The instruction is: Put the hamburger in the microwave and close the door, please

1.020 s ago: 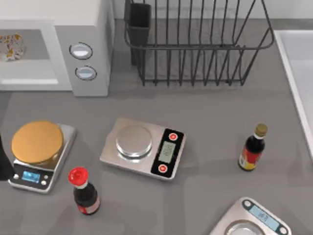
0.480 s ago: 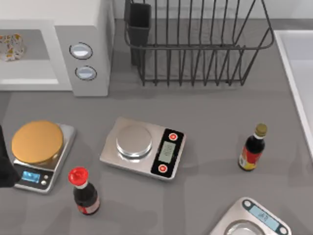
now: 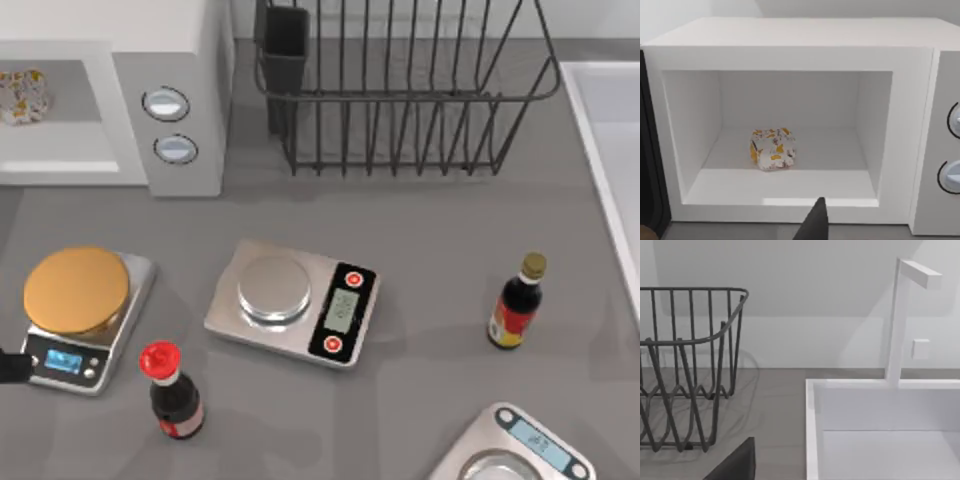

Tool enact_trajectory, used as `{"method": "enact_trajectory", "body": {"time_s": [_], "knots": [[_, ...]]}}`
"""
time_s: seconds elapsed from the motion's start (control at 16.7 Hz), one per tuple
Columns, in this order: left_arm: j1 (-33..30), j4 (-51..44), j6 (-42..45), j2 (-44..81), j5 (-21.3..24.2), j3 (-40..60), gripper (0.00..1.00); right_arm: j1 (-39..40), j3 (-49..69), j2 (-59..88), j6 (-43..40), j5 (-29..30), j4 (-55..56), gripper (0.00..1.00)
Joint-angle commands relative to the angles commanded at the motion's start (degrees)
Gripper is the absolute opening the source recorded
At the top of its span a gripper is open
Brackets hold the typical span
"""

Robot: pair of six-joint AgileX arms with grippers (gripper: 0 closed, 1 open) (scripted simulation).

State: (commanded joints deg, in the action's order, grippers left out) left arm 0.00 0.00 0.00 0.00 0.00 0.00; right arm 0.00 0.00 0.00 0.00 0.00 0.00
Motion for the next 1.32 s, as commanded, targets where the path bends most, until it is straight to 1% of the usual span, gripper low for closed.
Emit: {"method": "enact_trajectory", "body": {"time_s": [0.3,0.36,0.96,1.08,1.32], "knots": [[0.00,0.00,0.00,0.00,0.00,0.00,0.02,0.00,0.00,0.00,0.00,0.00,0.00,1.00],[0.00,0.00,0.00,0.00,0.00,0.00,0.00,0.00,0.00,0.00,0.00,0.00,0.00,1.00],[-0.46,0.91,0.01,0.92,-0.45,0.00,0.00,0.00,0.00,0.00,0.00,0.00,0.00,1.00],[-1.95,3.81,0.03,3.77,-1.94,-0.06,0.00,0.00,0.00,0.00,0.00,0.00,0.00,1.00],[-6.34,12.15,0.15,11.99,-6.31,-0.23,0.00,0.00,0.00,0.00,0.00,0.00,0.00,1.00]]}}
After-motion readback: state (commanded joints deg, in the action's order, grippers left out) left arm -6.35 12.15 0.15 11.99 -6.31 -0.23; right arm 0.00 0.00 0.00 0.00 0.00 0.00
